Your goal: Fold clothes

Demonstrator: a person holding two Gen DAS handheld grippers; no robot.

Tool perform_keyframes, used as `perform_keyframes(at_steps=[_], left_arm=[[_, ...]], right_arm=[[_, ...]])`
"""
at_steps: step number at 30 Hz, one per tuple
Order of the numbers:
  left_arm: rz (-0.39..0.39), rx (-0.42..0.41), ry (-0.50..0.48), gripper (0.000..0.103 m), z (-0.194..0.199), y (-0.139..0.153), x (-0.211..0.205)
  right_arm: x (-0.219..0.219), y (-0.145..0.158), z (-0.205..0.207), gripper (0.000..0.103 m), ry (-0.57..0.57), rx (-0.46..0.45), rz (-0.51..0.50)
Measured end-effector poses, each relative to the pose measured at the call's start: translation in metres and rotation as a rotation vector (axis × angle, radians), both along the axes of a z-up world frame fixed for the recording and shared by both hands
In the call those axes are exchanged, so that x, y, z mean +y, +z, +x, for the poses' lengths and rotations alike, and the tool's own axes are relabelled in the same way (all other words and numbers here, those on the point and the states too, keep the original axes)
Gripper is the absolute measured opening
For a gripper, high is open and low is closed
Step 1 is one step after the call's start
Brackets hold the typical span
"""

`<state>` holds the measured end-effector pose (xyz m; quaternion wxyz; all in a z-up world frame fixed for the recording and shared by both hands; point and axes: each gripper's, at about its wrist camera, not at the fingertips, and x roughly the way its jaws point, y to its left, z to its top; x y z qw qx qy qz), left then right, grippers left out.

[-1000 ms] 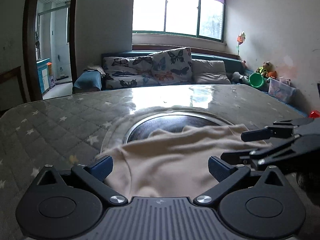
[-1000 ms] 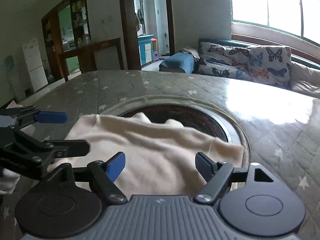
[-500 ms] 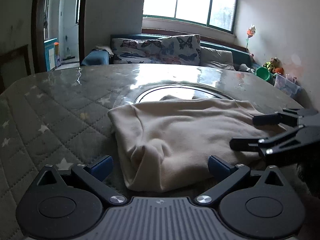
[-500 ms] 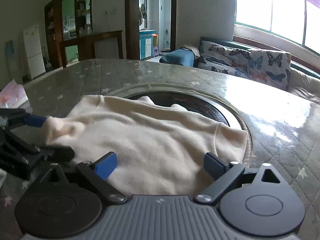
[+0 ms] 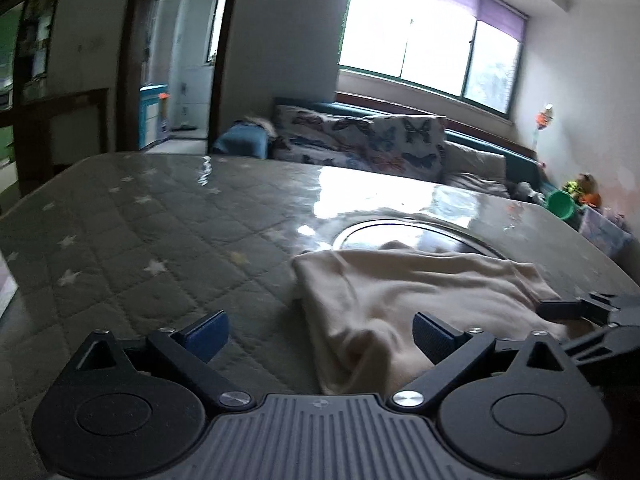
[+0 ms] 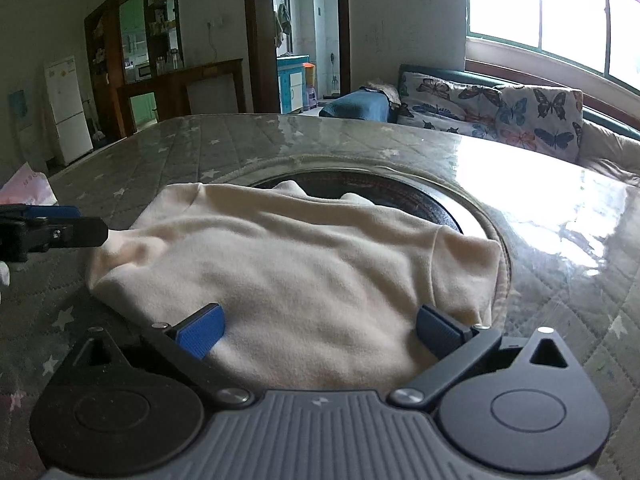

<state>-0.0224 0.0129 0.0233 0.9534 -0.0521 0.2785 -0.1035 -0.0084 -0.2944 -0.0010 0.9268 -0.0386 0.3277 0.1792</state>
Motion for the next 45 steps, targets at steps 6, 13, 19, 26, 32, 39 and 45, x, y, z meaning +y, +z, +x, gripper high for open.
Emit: perform_keyframes(at_steps=[6,13,19,26,32,39,45], left_arm=[[0.037,0.056,0.035,0.085,0.002,-0.010,0.011],[0.058,0.066,0.020,0.086,-0.005,-0.009,0.008],[-0.022,0.095,-0.006,0.086,0.000,0.002,0.001],[-0.018,0.090,0.002,0.085,0.010,0.009,-0.011],[0.004,0.073,-0.022,0.086,0.025,0.008,-0.022],[0.015,0.135,-0.021,0.077,0.049,-0.002,-0.032],[0.021,0.152,-0.031,0.075,0.056,-0.009,-0.036]], right_arm=[[-0.001,0.001,-0.001,0.103,0.000,0.002,0.000],[-0.001,0.000,0.000,0.103,0.000,0.006,0.002],[-0.002,0.001,0.001,0.103,0.001,0.009,0.004],[-0.009,0.012,-0.005,0.098,-0.011,-0.005,0.055],[-0.035,0.034,-0.010,0.091,-0.086,-0.057,0.106],[-0.069,0.024,0.014,0.076,-0.217,0.029,0.144],[-0.077,0.010,0.026,0.072,-0.240,0.075,0.152]])
